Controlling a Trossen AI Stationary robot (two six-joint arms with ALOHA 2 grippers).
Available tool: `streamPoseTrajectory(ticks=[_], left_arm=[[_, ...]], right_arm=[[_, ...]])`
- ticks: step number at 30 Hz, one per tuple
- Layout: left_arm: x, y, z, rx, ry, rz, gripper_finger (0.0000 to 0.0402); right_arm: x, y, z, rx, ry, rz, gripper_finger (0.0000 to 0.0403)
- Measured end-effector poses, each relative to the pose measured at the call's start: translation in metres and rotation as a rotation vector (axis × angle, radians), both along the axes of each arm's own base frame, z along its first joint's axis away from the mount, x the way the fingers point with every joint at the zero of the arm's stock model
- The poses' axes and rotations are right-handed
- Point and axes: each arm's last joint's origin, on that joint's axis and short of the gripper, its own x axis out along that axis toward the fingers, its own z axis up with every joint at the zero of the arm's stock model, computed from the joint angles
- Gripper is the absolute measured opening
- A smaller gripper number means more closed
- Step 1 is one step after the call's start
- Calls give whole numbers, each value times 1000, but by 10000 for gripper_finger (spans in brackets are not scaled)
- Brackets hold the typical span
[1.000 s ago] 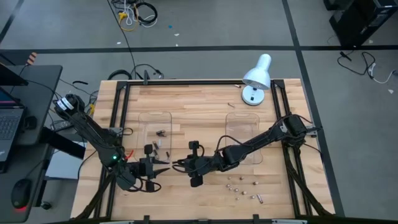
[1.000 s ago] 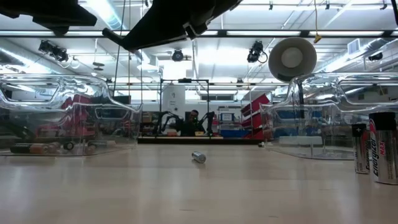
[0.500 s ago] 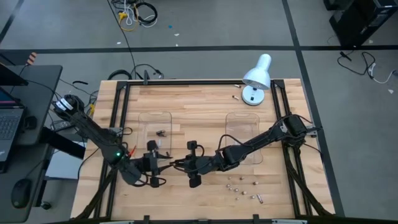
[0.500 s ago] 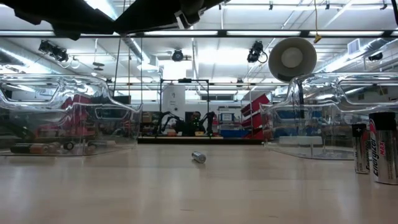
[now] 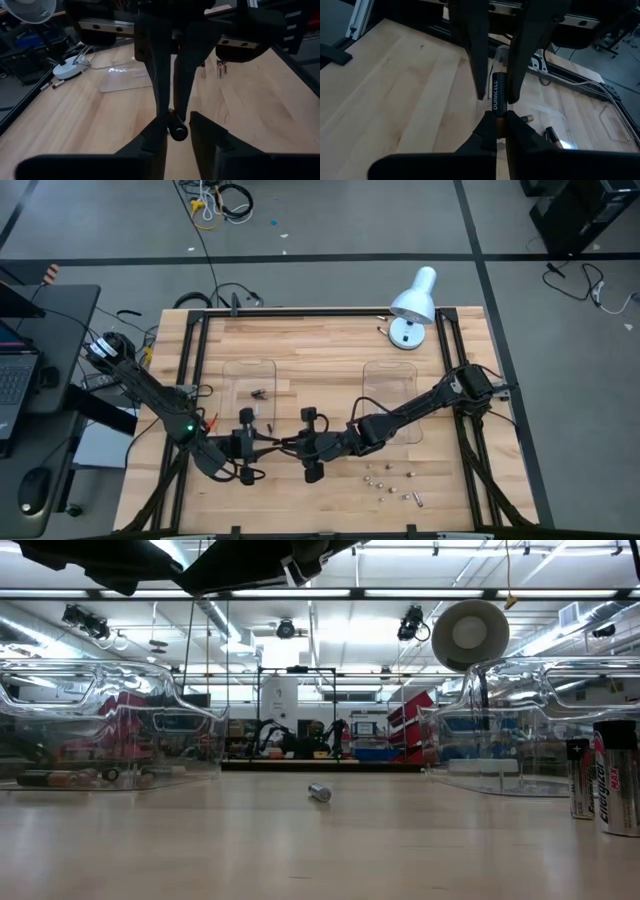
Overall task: Sort batteries
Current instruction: Put the black battery into the left transparent bin
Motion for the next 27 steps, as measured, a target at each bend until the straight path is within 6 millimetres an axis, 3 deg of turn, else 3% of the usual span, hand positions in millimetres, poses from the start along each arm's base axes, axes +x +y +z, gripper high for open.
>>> streamPoseTrajectory(ticks=[5,13,22,27], left_arm=[[0,0,0,10,-1,1,18],[0,-1,11,57,-25,24,13],[-11,10,54,81,113,83,13],[-25,26,60,48,312,185,16]], right_arm=[[0,1,0,11,0,0,8],[-6,6,9,80,-14,-16,39],[-43,9,52,129,25,-154,90],[-69,2,67,283,149,-209,88]])
